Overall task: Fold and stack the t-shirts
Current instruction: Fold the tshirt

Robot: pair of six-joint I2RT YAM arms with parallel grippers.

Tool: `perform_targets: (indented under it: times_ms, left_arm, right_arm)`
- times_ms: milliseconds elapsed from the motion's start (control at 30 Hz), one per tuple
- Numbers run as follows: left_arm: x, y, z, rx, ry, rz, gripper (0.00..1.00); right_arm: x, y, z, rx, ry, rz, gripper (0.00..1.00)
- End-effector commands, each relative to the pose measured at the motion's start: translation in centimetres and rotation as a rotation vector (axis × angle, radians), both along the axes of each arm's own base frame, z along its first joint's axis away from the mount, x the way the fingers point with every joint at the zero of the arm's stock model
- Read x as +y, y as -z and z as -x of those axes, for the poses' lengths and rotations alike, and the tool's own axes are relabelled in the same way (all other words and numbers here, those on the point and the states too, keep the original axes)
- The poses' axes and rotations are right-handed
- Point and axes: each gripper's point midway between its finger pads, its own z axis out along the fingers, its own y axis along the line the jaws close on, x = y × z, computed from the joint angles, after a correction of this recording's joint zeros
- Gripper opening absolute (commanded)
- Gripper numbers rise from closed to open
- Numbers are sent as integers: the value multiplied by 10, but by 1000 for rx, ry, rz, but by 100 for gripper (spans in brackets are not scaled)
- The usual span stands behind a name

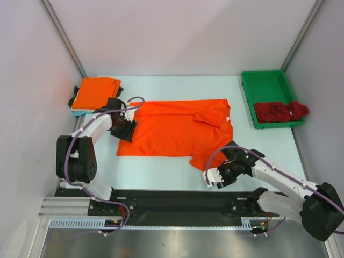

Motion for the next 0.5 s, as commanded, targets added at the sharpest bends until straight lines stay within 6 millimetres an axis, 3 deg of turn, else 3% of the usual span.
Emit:
perform_targets:
  times_ms: [0,367,400,467]
  left_arm:
    - [5,-19,-4,-84,-25,-17,61]
    - [16,-13,13,-58,-23,-61,61]
    - [16,-12,16,-44,-24,-61,61]
    - [17,-10,18,-22,-36,-45,61]
  right_arm:
    - [10,-1,-4,0,-15,-25,44]
    - [12,15,-13,-6,-21,9,42]
    - [10,17,-13,-3,-21,20,39]
    - [7,22,-12,18,-17,51,24]
